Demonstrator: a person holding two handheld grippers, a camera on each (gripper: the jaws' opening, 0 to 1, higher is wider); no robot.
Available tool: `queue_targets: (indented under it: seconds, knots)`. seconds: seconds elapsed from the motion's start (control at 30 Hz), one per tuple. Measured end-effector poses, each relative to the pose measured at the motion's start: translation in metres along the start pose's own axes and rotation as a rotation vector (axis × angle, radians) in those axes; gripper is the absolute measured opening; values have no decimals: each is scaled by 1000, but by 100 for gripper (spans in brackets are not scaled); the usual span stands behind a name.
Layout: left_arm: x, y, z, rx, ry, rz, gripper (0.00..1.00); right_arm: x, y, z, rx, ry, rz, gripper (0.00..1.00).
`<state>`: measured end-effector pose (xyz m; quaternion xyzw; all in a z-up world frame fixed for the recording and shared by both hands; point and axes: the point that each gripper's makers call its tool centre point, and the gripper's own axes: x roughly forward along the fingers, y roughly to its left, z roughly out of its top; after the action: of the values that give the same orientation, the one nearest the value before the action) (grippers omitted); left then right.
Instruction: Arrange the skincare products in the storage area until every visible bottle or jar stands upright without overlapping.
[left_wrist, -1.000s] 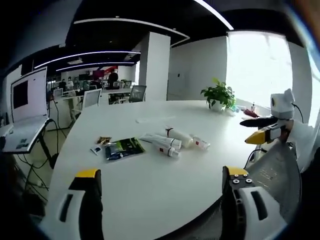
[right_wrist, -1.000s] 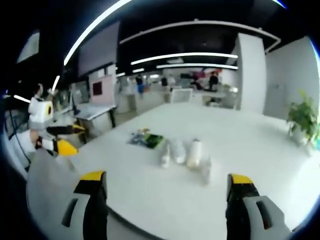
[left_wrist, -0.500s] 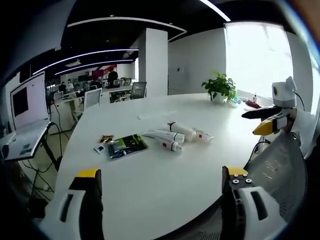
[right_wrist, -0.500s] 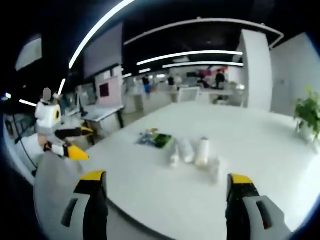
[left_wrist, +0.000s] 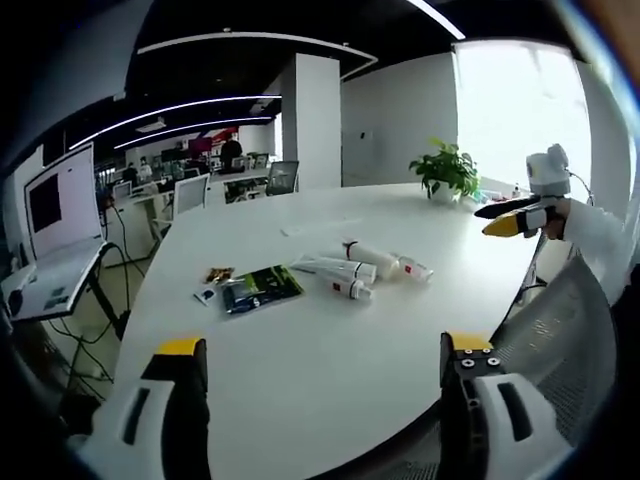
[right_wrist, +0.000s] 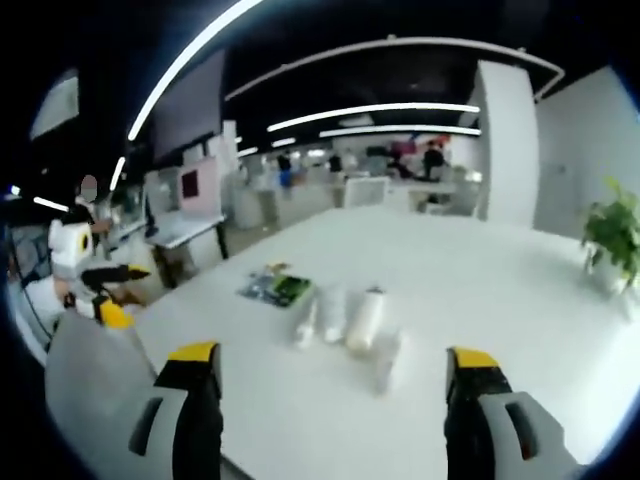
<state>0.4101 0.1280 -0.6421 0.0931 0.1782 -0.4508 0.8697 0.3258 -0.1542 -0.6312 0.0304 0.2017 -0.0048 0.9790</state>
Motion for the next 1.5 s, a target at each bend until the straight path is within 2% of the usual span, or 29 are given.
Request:
queue_targets:
  seconds: [0.23, 0.47, 0.67, 0.8, 1.17, 1.23, 1.33, 1.5]
  knots:
    - [0, 4, 0, -4, -2, 19, 93, 25, -16, -3, -2, 31, 5, 86]
    - [1, 7, -2, -4, 8, 32, 93, 48, -30, -12, -46, 88, 12, 83]
    - [2, 9, -4, -6, 20, 42, 93, 63, -47, -25, -79, 153, -6, 83]
    - [2, 10, -4, -10, 21, 43, 93, 73, -58, -26, -88, 155, -33, 79]
    - [2, 11, -6, -17, 31, 42, 93, 94, -60, -49, -115, 255, -8, 80]
    - [2, 11, -6, -17, 31, 43, 93, 97, -60, -50, -125, 256, -7, 78]
    - [2, 12, -7, -18, 32, 47, 93, 103, -60, -48, -134, 240, 12, 61]
    - [1, 13, -6, -23, 26, 50, 93, 113, -67, -51, -142, 264, -3, 61]
